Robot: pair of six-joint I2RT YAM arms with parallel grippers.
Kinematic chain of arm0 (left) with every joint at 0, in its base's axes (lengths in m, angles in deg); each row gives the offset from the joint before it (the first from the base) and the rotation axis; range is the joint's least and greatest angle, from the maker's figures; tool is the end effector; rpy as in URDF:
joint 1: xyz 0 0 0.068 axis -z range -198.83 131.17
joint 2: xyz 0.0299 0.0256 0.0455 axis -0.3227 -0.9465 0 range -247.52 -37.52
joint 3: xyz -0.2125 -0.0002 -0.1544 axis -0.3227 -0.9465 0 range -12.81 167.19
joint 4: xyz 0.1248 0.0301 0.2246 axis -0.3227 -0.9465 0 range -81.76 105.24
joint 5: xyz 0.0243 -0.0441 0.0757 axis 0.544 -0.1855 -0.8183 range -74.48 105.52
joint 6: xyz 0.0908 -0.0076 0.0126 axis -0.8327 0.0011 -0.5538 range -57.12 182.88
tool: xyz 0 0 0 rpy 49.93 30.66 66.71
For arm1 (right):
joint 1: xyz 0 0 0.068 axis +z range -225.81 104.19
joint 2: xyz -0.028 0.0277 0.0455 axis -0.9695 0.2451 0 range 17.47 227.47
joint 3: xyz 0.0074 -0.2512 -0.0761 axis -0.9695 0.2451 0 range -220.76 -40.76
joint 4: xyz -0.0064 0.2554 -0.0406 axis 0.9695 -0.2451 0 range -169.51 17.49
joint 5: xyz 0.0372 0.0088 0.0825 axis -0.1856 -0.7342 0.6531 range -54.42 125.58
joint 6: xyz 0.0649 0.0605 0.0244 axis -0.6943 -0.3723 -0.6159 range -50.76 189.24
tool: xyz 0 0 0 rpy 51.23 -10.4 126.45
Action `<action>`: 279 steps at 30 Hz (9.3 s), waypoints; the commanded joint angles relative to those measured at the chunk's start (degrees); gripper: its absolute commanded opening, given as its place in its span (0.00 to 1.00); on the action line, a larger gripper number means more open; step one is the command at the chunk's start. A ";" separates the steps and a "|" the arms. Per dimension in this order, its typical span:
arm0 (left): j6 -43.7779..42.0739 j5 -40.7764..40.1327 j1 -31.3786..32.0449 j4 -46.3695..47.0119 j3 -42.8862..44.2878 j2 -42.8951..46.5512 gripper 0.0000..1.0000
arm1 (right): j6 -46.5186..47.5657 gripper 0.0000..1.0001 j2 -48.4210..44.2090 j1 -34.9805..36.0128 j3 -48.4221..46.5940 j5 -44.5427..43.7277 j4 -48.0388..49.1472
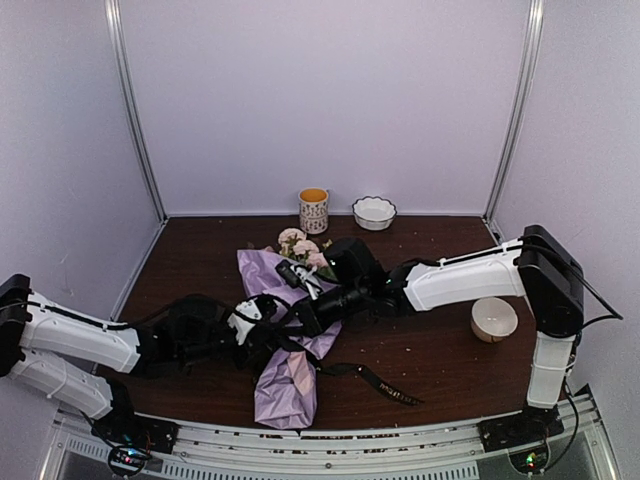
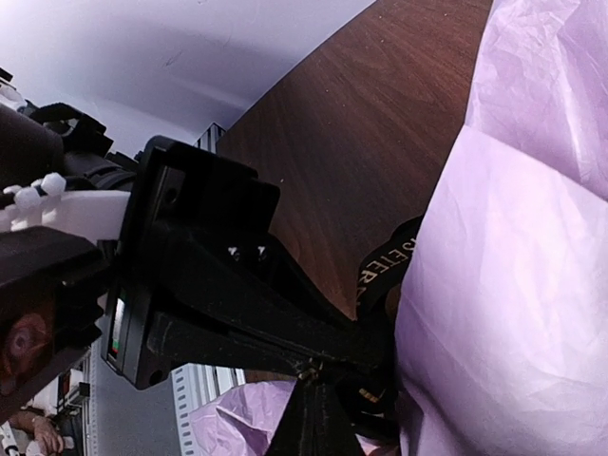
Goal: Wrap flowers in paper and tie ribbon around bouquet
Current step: Cross the half-tied ribbon over the folded bouquet, then tie the half-tied ribbon around the folded bouquet.
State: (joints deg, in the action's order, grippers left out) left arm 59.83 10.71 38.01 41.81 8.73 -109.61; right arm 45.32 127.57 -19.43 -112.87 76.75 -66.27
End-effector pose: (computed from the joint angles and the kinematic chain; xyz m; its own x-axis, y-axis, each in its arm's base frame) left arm 0.1617 -0.2348 0.1424 -0.1799 0.3724 -0.9105 0.8029 0.5903 0.0828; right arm 0.2041 0.4054 0.1781 -0.6461 -0.4205 -0.6370 -0.7383 0.1325 0.6614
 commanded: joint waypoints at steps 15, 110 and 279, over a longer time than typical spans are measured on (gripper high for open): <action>2.60 1.86 0.03 6.04 -1.69 1.78 0.00 | -2.97 0.16 1.24 0.02 1.25 0.33 7.20; 3.93 0.94 -0.44 10.29 -2.20 -1.21 0.00 | -1.85 0.20 0.47 -2.37 0.37 -3.60 0.42; 30.27 6.19 -9.35 -30.49 0.46 3.16 0.32 | -4.66 0.11 -22.19 -16.49 38.59 -26.33 -0.43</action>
State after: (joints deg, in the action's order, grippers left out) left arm 92.79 16.19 30.10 14.38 11.29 -110.01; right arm 36.64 106.07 -35.32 -72.50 55.24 -58.51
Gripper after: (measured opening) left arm 0.059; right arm 0.015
